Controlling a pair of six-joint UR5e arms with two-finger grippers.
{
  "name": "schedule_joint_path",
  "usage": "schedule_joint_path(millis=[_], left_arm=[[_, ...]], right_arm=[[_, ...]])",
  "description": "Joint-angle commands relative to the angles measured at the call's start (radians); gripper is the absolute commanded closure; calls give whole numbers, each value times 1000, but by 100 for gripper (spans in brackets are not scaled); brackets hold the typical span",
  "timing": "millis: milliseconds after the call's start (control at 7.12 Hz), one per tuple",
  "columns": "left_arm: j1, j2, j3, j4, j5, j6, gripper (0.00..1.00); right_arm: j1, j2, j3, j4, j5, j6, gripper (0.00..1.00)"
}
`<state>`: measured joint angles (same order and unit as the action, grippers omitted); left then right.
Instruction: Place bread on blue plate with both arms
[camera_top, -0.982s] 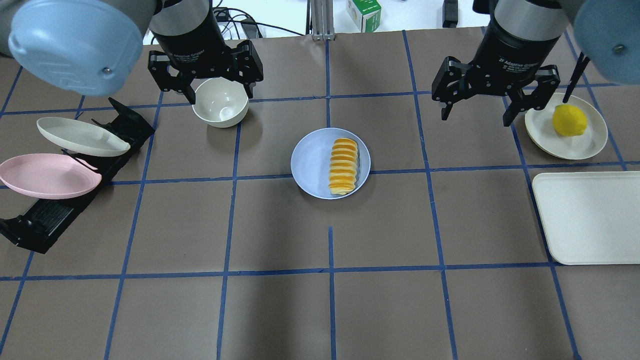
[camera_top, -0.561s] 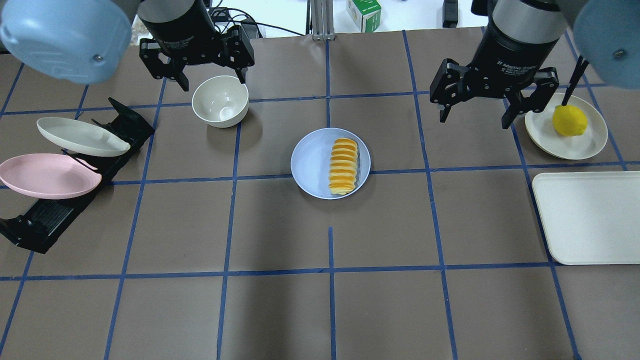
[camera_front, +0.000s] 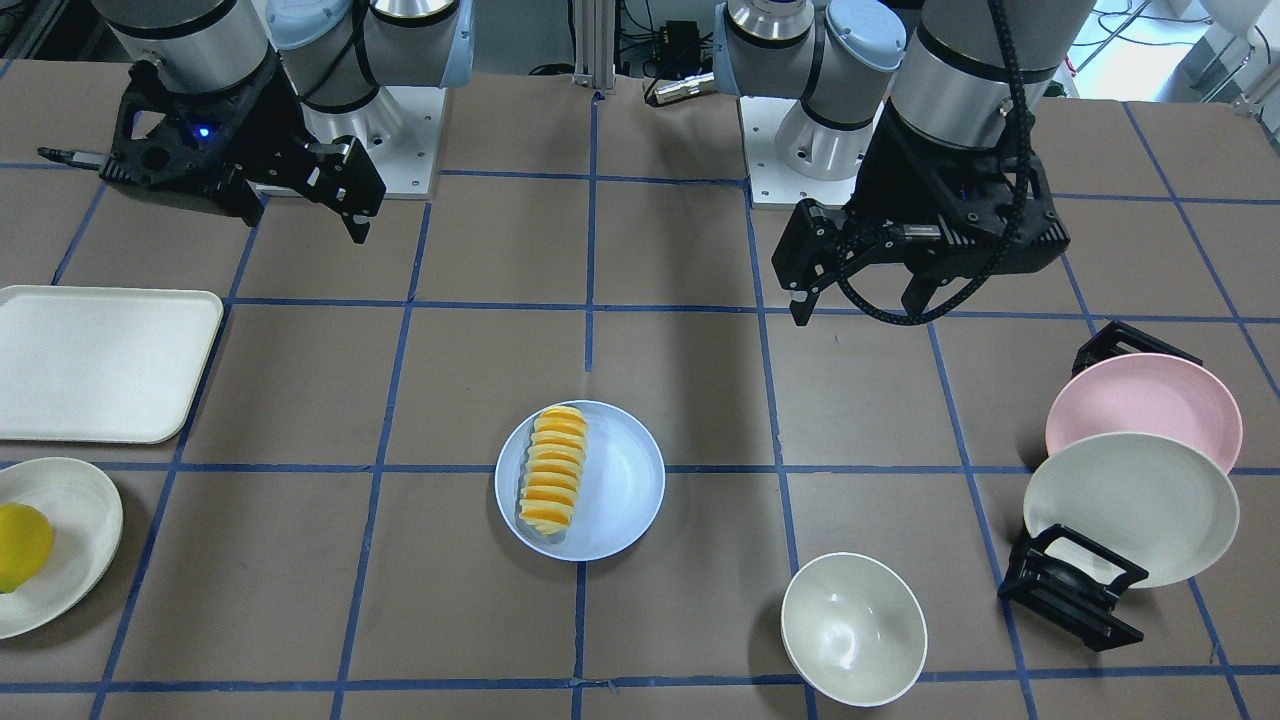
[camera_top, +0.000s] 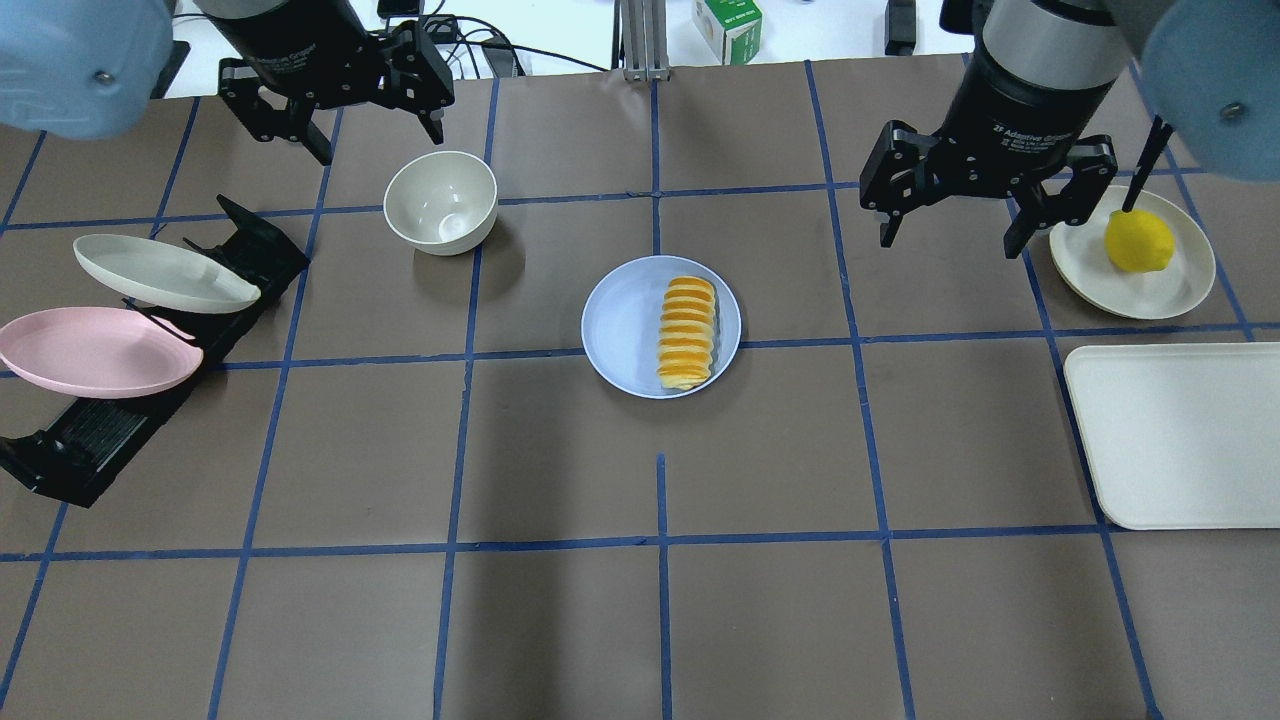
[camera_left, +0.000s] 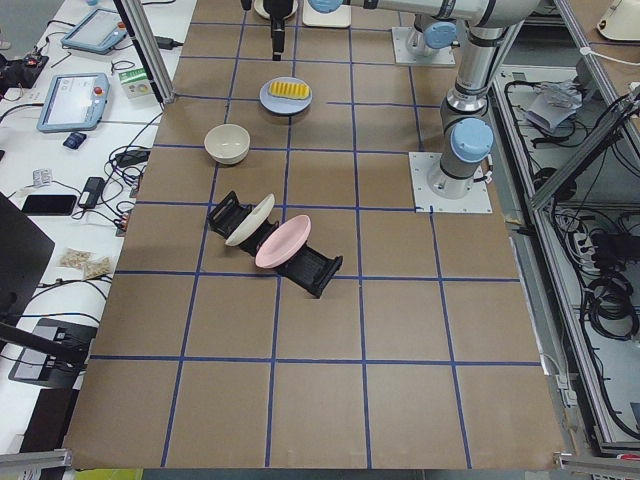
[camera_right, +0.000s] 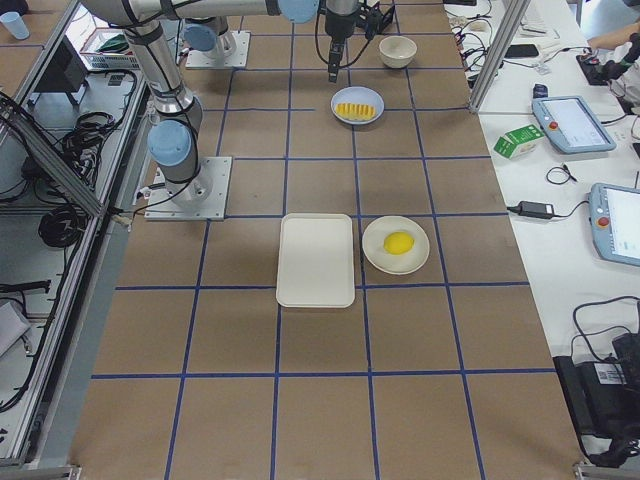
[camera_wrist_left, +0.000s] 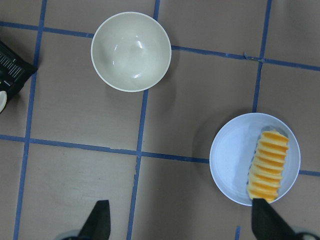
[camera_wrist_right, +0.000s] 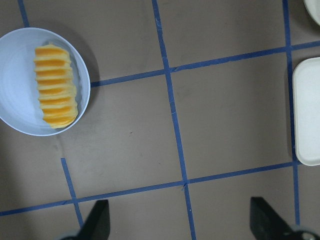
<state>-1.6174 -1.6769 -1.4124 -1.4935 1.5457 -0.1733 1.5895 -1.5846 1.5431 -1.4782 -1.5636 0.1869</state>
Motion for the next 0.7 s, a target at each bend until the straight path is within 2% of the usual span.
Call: schedule_joint_path(millis=[0, 561], left_arm=[[1, 26, -37, -7, -3, 11, 0], [4, 48, -45, -54, 8, 11, 0]], right_arm=[[0, 0, -1, -1, 2, 5, 0], [0, 0, -1, -16, 4, 8, 0]])
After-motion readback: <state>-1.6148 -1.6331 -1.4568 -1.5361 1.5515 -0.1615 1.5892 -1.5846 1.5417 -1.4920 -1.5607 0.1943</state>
